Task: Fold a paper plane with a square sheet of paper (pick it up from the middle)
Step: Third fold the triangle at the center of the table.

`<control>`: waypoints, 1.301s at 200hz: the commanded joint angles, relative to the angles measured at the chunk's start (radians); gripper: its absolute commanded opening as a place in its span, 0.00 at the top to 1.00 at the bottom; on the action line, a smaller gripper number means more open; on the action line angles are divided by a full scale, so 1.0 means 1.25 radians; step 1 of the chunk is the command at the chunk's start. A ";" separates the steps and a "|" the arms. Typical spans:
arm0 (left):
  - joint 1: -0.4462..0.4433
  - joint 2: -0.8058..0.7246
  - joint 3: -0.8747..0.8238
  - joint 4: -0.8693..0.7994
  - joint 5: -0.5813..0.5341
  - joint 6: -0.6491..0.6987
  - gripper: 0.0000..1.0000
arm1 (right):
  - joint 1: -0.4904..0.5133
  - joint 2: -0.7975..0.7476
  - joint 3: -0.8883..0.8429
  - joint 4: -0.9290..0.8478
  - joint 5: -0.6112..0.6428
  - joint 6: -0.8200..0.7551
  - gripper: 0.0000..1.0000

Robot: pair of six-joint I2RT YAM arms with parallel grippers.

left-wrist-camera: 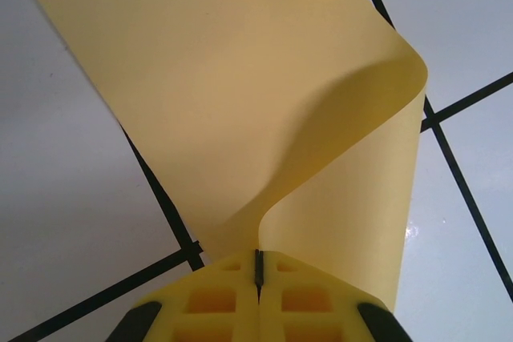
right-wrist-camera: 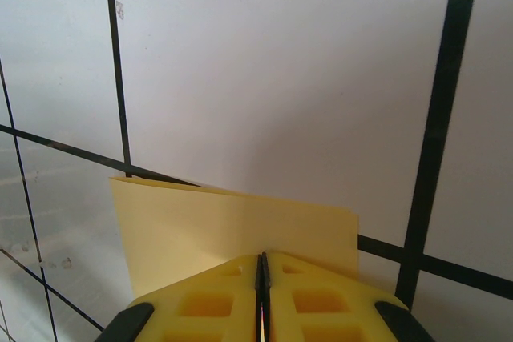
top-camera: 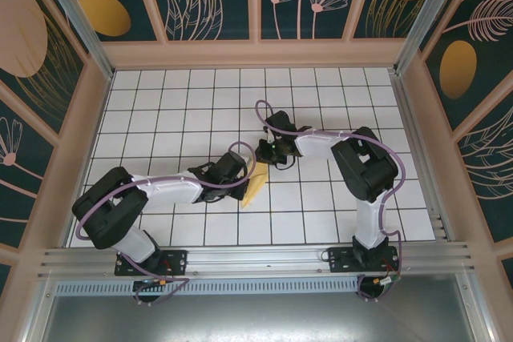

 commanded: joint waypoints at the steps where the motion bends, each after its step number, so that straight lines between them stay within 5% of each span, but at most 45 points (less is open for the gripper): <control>1: 0.003 0.012 0.008 -0.008 -0.006 -0.009 1.00 | 0.008 0.004 0.010 -0.042 0.022 0.005 0.89; 260: 0.003 0.031 0.005 -0.001 -0.015 -0.015 1.00 | 0.012 0.007 0.010 -0.047 0.028 0.006 0.89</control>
